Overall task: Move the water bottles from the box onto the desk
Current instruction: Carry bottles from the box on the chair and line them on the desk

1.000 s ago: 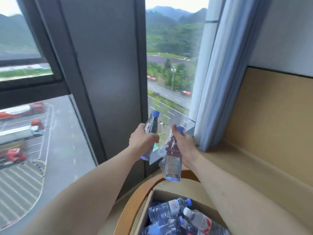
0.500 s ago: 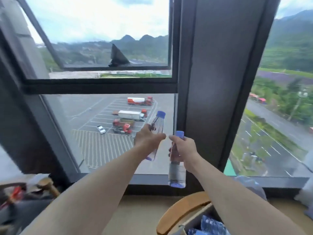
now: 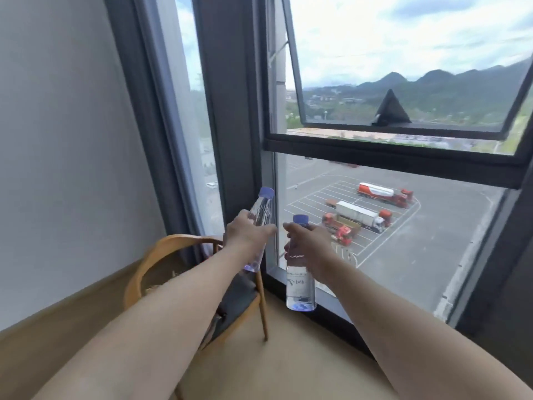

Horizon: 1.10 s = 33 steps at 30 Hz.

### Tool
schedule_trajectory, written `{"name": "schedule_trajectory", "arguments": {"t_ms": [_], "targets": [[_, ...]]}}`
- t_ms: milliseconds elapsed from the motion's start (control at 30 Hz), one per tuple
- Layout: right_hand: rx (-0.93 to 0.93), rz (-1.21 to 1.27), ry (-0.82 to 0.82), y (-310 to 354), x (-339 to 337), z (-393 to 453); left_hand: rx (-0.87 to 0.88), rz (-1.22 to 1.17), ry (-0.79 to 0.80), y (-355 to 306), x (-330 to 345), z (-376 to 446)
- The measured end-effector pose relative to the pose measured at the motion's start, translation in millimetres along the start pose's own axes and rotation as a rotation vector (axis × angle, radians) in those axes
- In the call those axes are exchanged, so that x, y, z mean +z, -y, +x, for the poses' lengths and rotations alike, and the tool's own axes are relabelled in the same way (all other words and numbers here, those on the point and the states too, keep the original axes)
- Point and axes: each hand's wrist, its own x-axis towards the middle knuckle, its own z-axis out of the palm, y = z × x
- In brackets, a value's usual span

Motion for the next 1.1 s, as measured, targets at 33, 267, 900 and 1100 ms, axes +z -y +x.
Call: {"name": "schedule_trajectory", "arguments": {"t_ms": [33,267,900,1100], "targets": [[-0.005,0.007,0.025,-3.6,26.0,-8.3,-0.018,-0.001,-0.036,17.2,-24.2,-3.9],[0.014,-0.073,0.222,-35.3,204.7,-79.1,-0.155,0.009,-0.216,131.1,-194.2,-50.0],[0.123,-0.211,0.973,-113.7,655.1,-266.9,-0.608,-0.196,-0.861,403.0,-573.2,-202.8],[0.088,-0.243,1.145,-129.7,795.7,-279.4,-0.671,-0.124,-1.032,466.3,-665.8,-190.0]]}}
